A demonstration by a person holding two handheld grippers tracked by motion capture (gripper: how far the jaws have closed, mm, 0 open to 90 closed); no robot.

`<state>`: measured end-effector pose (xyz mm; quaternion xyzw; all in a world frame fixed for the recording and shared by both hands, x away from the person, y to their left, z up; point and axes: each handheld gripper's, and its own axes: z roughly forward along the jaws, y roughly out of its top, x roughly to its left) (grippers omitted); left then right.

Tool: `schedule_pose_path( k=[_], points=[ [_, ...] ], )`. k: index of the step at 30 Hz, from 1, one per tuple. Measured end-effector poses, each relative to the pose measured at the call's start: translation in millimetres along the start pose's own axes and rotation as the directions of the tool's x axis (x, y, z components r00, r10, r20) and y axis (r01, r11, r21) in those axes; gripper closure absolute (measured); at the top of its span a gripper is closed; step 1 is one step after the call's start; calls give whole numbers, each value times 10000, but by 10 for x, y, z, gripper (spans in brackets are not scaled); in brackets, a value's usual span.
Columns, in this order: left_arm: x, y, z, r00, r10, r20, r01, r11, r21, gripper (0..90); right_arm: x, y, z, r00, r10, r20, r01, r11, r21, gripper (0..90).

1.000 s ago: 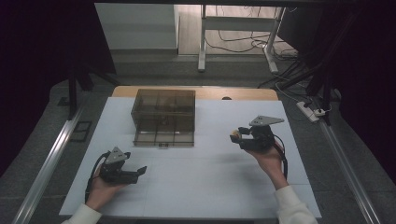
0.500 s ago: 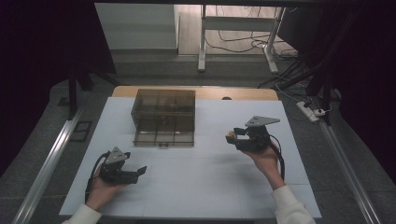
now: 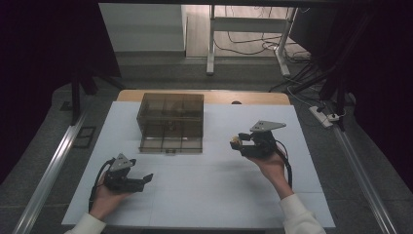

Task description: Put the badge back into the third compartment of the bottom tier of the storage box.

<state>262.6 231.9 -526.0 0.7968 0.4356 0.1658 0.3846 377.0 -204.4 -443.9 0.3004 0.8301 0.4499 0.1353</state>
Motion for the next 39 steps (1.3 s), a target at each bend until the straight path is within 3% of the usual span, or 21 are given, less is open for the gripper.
schedule_pose_path(
  k=[22,39],
  points=[
    [8,1,5,10000,-74,-7,74,10000,-4,121,119,71,116,9993,-351,-128,352,9993,105,472],
    [5,4,8,10000,-45,4,45,10000,15,121,257,167,298,9971,-588,-479,590,9982,42,473]
  ],
)
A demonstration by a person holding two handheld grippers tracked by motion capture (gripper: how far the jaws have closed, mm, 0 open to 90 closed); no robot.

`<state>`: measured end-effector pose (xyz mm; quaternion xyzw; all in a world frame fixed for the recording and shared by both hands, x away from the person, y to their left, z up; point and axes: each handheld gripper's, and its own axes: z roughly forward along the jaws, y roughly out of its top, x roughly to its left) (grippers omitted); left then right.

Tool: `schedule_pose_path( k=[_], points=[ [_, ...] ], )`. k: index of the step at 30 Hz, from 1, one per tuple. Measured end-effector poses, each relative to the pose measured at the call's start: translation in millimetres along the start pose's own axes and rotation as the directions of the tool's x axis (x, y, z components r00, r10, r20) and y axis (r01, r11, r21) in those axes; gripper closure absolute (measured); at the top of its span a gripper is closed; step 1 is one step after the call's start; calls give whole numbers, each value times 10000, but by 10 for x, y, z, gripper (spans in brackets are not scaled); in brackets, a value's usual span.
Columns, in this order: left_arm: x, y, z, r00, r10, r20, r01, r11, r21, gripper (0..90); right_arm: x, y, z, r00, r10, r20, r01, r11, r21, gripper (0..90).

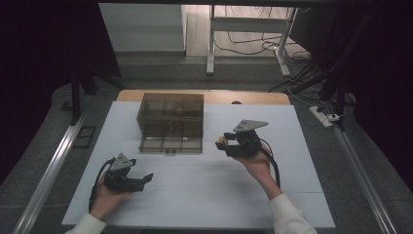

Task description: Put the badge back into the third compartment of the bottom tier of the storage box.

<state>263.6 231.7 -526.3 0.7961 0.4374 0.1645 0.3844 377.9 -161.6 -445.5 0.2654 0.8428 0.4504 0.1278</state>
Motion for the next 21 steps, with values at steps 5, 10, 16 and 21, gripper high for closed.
schedule_pose_path(
  k=[5,10,16,21],
  points=[
    [2,0,-1,10000,-18,-5,18,10000,-7,121,21,19,35,10000,-30,-71,30,10000,8,472],
    [1,-1,-1,10000,-10,0,10,10000,-2,121,50,37,84,9998,-70,-172,71,10000,24,472],
    [2,-2,-1,10000,5,3,-5,10000,6,121,80,57,136,9995,-153,-277,154,9999,34,472],
    [-1,-2,-2,10000,10,4,-10,10000,10,121,107,76,172,9992,-191,-343,192,9998,13,473]
  ],
)
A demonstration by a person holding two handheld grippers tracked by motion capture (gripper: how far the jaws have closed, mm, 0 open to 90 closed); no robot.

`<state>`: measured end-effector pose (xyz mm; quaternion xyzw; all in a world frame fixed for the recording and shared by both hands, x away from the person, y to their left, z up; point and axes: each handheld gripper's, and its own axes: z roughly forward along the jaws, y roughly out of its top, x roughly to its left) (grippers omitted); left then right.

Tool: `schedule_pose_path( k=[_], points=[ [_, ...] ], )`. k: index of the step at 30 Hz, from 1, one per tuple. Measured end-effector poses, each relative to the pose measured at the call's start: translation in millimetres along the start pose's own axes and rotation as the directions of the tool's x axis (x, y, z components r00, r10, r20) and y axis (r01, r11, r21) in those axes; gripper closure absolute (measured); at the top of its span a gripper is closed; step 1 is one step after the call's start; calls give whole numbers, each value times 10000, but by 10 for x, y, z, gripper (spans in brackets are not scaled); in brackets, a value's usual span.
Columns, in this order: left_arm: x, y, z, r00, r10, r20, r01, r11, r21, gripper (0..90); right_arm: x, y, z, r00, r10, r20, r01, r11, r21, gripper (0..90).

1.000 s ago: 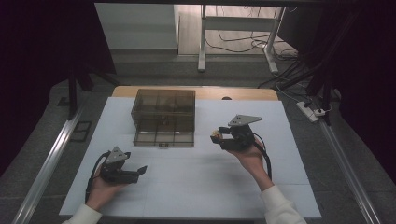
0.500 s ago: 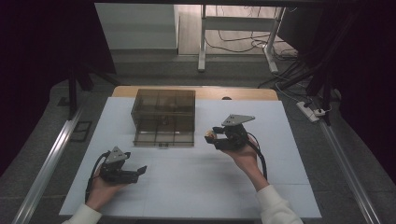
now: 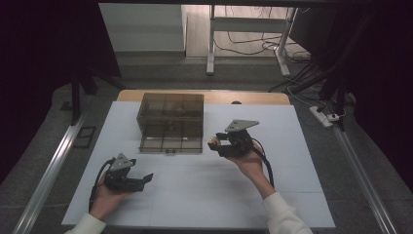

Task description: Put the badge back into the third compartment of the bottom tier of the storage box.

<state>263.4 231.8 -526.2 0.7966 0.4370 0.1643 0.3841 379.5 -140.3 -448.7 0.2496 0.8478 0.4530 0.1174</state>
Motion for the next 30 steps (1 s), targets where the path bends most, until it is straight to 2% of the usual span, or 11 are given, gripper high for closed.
schedule_pose_path(
  k=[30],
  points=[
    [-8,-4,-3,10000,52,27,-52,10000,12,121,221,67,440,9973,-322,-656,348,9986,392,472]
  ],
)
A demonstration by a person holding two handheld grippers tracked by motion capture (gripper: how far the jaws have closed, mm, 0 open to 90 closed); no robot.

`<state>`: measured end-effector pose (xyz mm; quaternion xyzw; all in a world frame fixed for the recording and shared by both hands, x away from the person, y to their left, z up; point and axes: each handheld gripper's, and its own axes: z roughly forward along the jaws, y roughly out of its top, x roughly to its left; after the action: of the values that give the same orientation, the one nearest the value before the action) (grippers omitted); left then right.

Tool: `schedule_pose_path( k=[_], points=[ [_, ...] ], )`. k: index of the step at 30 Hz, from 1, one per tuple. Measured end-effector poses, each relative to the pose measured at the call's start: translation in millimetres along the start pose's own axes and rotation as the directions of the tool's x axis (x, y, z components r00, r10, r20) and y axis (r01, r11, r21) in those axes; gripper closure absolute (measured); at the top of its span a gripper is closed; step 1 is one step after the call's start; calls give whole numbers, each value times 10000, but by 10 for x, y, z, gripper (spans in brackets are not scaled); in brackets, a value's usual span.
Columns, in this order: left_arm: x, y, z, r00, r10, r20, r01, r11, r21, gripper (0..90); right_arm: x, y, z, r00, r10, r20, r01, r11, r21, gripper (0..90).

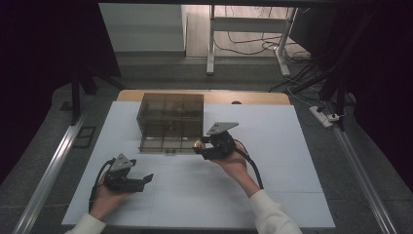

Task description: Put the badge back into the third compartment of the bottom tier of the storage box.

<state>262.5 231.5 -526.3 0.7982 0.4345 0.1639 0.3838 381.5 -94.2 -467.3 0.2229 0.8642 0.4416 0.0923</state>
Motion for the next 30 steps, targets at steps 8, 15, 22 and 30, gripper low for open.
schedule_pose_path(
  k=[8,15,22,30],
  points=[
    [-1,-3,1,10000,-1,15,1,10000,17,121,33,-8,123,9999,-119,-104,121,9997,209,472],
    [1,0,4,10000,-54,47,54,10000,10,121,27,15,212,9999,-146,-85,148,9997,208,472],
    [10,0,5,9999,-81,91,81,10000,-13,121,-57,68,310,9999,-36,141,33,9998,198,472],
    [17,-6,6,9999,-91,97,91,10000,-2,122,-157,106,469,9992,222,346,-236,9989,400,473]
  ],
)
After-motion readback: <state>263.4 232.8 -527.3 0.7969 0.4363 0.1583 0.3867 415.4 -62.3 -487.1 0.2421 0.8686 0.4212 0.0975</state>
